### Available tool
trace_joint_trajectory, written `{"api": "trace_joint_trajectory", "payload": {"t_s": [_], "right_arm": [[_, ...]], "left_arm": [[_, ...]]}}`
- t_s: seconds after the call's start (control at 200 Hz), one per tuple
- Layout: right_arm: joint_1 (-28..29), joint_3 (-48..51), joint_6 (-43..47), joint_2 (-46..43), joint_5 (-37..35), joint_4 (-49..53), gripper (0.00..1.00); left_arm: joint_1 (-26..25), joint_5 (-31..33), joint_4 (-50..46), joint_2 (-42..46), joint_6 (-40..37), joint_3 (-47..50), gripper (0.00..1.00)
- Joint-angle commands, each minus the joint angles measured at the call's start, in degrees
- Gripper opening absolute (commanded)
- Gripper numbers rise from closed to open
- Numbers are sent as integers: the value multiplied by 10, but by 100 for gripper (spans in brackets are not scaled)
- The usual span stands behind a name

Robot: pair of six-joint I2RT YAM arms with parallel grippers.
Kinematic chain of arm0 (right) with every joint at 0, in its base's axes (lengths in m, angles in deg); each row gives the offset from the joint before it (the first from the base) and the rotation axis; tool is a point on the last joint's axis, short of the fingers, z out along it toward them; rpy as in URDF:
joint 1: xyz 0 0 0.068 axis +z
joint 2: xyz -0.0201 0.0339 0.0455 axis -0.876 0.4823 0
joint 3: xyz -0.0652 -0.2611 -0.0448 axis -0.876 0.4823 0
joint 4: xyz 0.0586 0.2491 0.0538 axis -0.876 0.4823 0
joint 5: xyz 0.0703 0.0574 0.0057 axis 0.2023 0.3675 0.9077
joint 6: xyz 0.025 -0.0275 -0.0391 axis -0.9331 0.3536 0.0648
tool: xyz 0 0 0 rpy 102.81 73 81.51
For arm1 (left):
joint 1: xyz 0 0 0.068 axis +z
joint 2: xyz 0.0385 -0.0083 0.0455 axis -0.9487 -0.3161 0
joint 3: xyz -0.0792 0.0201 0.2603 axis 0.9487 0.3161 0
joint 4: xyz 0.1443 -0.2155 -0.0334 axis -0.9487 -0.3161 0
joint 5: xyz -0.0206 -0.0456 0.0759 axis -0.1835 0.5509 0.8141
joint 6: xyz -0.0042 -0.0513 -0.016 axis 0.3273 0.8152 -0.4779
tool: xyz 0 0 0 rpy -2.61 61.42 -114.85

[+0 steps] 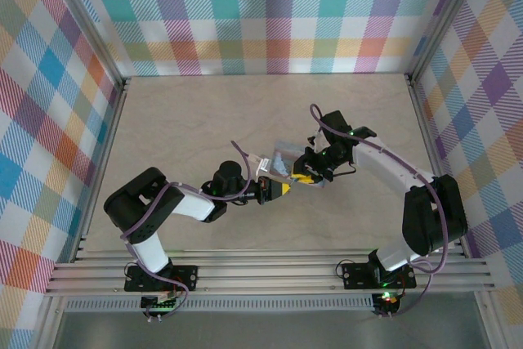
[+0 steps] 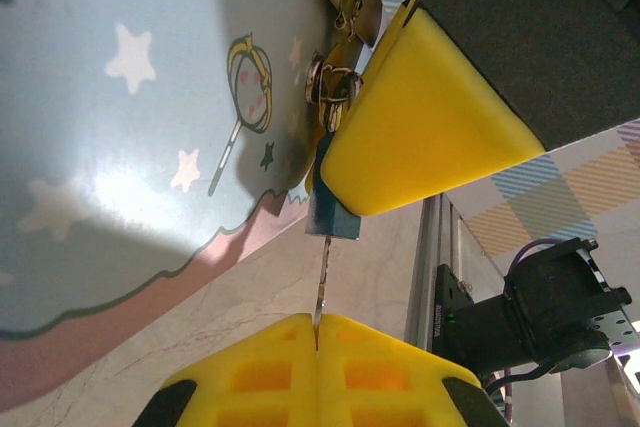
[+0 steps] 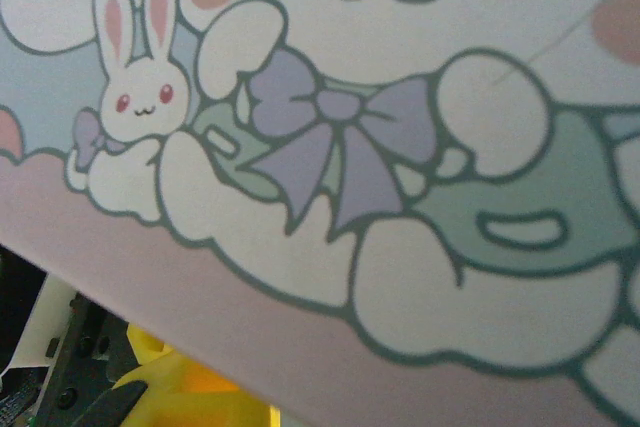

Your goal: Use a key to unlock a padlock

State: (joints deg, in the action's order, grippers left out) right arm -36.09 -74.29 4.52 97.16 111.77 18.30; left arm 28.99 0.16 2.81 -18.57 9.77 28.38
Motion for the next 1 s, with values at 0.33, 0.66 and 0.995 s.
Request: {"api": "trace_joint_trajectory", "payload": {"t_s": [0.33,0.66,0.995], "right_arm": [[2,-19,4,7,35,-2,0],[1,-20,8,5,31,4,0],[0,-21,11,5,29,8,0]], "left_arm": [[-5,-3,90,-21,12,-3,0],[-8,1,75,-15,3,-1,0],[-13,4,56,-12,-6,-7,0]]}}
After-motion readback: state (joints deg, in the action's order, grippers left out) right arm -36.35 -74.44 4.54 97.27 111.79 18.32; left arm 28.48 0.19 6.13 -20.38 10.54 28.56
